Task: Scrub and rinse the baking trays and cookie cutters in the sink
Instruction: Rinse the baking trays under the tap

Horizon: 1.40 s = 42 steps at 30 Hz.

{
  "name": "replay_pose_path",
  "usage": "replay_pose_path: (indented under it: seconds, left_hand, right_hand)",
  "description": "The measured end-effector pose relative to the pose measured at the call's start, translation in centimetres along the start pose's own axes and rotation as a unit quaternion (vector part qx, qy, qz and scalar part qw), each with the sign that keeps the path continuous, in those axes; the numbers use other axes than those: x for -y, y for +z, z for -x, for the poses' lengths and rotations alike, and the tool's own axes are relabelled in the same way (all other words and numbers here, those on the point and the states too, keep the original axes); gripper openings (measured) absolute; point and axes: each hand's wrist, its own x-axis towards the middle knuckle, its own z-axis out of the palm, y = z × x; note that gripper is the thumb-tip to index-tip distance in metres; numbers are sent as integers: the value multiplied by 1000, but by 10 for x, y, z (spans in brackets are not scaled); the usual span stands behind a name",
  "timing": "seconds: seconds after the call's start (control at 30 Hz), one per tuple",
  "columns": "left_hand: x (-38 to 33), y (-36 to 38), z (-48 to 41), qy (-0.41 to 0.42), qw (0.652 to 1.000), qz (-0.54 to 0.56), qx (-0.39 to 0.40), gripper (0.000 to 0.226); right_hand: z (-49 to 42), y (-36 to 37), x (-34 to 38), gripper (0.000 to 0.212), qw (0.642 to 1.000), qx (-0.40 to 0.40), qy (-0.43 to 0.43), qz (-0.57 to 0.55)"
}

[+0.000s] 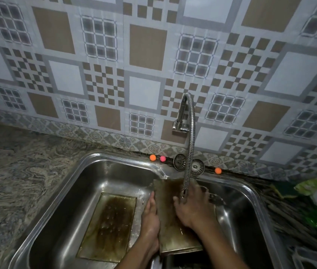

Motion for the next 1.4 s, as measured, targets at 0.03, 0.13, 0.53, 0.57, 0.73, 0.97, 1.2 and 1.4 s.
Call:
replay_pose_path:
  seconds: [0.03,0.13,0.53,0.57,0.73,0.97,1.2,1.4]
  left_hand:
    - [5,3,-1,-13,1000,3,11,32]
    - [6,-1,2,-56,998,35,-16,40]
    - [2,19,9,-51,998,-20,20,34]
    - [4,26,13,-62,996,-39,50,28]
    - [26,62,40,-66,951,-188,236,26]
    - [49,78,35,62,875,-392,278,33]
    - [65,46,0,62,852,-504,126,33]
    - [92,38,-28,15,801,-590,98,43]
  right_hand:
    - [3,3,16,63,998,9,-55,-8]
    - [28,20,40,69,977,17,-210,-18]
    - [51,31,-34,57,994,-7,-72,-78]
    - [54,37,-34,51,988,-3,-76,-135]
    - [70,24,-40,50,822,-83,70,-559]
    - [67,38,-120,39,862,-181,119,-457]
    - [40,79,-177,27,798,-252,202,-509]
    - [-5,121,-184,33,827,-198,190,-490]
